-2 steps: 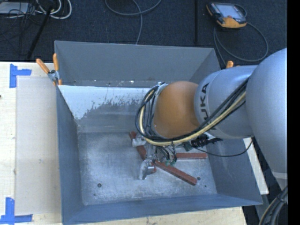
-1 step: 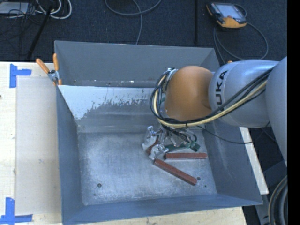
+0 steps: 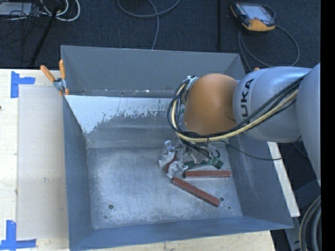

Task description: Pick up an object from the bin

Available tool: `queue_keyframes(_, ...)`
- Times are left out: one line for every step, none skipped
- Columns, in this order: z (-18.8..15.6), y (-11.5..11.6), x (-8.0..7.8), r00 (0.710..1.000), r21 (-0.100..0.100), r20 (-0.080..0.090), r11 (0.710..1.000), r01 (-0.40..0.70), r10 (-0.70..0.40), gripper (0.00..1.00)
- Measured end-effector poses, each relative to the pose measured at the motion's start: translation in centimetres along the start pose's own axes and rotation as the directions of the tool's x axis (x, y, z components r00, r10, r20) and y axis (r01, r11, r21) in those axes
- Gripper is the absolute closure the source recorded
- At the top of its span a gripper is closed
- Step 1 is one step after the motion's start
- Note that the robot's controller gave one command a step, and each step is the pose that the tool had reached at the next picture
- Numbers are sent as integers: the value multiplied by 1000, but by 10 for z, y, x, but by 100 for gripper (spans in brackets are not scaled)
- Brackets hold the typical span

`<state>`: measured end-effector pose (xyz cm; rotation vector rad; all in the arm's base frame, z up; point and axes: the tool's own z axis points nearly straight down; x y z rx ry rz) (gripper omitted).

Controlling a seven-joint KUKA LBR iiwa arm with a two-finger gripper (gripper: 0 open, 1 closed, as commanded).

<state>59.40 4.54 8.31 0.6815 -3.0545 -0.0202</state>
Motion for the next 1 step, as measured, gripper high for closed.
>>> queue_keyframes(-184,-4,-1,1000,18,17,999,26,-26,100)
